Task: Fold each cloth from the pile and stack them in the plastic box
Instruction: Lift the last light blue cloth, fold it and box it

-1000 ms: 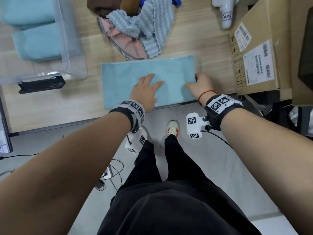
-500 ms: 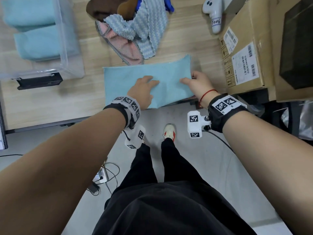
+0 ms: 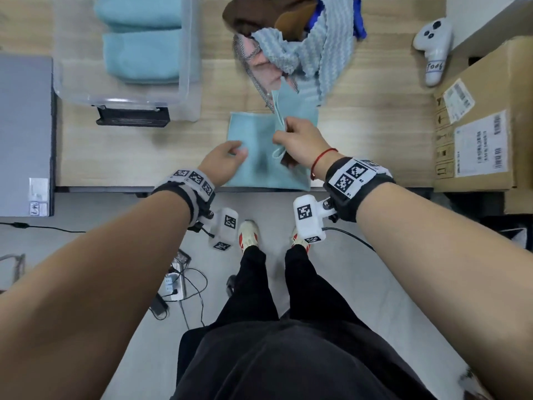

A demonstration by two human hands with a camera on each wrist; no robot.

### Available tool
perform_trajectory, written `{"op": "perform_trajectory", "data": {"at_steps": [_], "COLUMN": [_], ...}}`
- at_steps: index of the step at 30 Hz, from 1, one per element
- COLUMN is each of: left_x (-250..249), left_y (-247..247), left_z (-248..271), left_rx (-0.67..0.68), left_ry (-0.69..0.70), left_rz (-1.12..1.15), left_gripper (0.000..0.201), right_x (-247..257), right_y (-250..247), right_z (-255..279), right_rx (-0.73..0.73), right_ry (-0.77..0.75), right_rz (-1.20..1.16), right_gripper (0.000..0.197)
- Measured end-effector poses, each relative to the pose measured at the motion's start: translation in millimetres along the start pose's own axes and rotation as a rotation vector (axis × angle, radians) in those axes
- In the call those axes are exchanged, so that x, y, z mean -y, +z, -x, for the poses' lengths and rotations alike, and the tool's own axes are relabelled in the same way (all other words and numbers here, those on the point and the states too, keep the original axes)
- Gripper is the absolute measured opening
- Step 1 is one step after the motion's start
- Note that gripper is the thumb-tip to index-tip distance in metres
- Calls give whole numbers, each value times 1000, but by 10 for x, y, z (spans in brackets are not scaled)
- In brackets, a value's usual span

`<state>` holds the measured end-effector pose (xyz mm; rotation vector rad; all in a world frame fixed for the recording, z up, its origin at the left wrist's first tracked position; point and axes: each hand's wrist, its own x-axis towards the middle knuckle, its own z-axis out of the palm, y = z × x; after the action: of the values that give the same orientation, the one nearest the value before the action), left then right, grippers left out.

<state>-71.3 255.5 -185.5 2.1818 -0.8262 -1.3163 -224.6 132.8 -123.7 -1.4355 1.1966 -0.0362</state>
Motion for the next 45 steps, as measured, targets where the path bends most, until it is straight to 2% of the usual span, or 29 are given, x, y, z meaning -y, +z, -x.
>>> {"op": "perform_trajectory", "data": {"at_steps": [3,6,9,12,14,15,17,18,19,22,28,30,35,45], "left_x": [-67,-87,-88,-20,56,101,110,103,92,55,63,70,76,29], "left_y": [-71,-109,-107,-157,-175,-181,-184,-186,-178,-142,-77,-64,-45,-27], "left_z": [-3,-57,-97,-145,-185,-194,-182,-173,-170,-135,-89,-88,-71,-59], "left_rx": [58,111,135,152,158,153,144,146,138,106,61,50,44,26], "left_ry": [-105,-188,-224,-247,-203,-167,-88,-59,-18,41,90,94,89,62], "left_rz": [241,466,570,520,408,328,264,248,220,83,-56,-69,-101,-128], "left_gripper": [55,52,49,56,73,72,46,37,36,45,67,71,77,84], "right_x": [85,118,77,13,-24,-45,-84,-110,-145,-303,-670,-737,-861,-1096], "right_y": [301,533,656,738,741,735,697,665,621,418,153,156,171,55], "right_z": [-98,-186,-246,-302,-309,-315,-308,-299,-290,-229,-29,36,142,272], "right_rx": [29,56,57,112,148,158,168,177,182,165,157,114,29,-82], "right_ry": [-13,-16,1,56,87,90,76,60,37,-48,-189,-232,-295,-317], "right_rz": [112,218,269,303,303,294,266,270,301,484,755,818,860,899], "right_gripper": [8,9,10,12,20,24,27,27,27,35,68,66,47,63]}}
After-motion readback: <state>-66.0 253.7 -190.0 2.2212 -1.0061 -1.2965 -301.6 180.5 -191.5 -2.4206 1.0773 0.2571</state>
